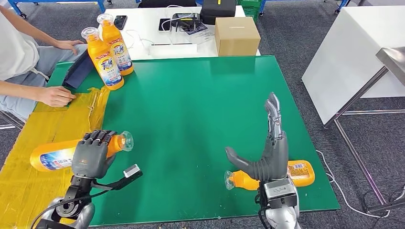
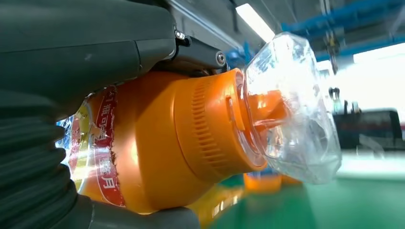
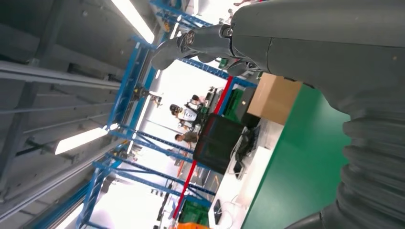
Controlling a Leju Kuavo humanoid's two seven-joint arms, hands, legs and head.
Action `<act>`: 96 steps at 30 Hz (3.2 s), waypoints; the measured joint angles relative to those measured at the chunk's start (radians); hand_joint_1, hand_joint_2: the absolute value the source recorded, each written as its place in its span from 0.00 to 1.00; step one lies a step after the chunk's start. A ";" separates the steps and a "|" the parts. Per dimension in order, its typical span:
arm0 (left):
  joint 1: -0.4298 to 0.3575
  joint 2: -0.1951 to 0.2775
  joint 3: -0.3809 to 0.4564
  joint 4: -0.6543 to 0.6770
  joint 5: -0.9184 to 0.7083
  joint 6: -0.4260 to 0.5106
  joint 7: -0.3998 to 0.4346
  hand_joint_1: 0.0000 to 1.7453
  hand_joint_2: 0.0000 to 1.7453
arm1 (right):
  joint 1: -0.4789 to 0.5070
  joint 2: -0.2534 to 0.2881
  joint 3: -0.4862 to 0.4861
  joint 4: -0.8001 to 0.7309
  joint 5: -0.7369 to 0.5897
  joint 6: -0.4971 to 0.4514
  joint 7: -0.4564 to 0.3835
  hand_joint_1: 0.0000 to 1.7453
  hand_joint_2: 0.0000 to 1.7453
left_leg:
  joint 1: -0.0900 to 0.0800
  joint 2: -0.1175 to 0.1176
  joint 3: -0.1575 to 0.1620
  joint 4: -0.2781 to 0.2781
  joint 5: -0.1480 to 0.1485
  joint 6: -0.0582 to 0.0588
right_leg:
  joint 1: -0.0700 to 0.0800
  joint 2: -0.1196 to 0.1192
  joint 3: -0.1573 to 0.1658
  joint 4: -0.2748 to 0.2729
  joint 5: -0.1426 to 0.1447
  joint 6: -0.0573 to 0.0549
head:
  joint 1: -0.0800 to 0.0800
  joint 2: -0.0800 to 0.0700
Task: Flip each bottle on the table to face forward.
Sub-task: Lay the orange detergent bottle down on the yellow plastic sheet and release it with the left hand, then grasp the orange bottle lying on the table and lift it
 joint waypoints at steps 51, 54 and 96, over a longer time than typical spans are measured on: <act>-0.172 0.008 -0.049 0.454 0.006 0.042 0.045 0.00 1.00 | -0.049 -0.007 0.049 0.099 0.013 0.050 0.041 0.00 1.00 | 0.000 0.000 0.001 0.000 0.000 0.000 | 0.000 0.000 0.002 0.000 0.000 0.000 | 0.000 0.000; -0.167 0.003 -0.044 0.451 0.065 0.062 0.007 0.00 1.00 | -0.049 -0.009 0.049 0.101 0.041 0.047 0.050 0.00 1.00 | 0.000 0.000 0.001 0.000 0.000 0.000 | 0.000 0.000 0.002 0.000 0.000 0.000 | 0.000 0.000; 0.162 -0.181 0.010 -0.220 1.159 -0.290 -0.533 0.00 1.00 | 0.048 -0.343 0.014 0.210 0.575 0.152 0.312 0.00 1.00 | -0.002 -0.003 -0.001 0.000 -0.001 0.001 | -0.001 -0.002 0.000 -0.002 0.000 0.000 | -0.001 0.000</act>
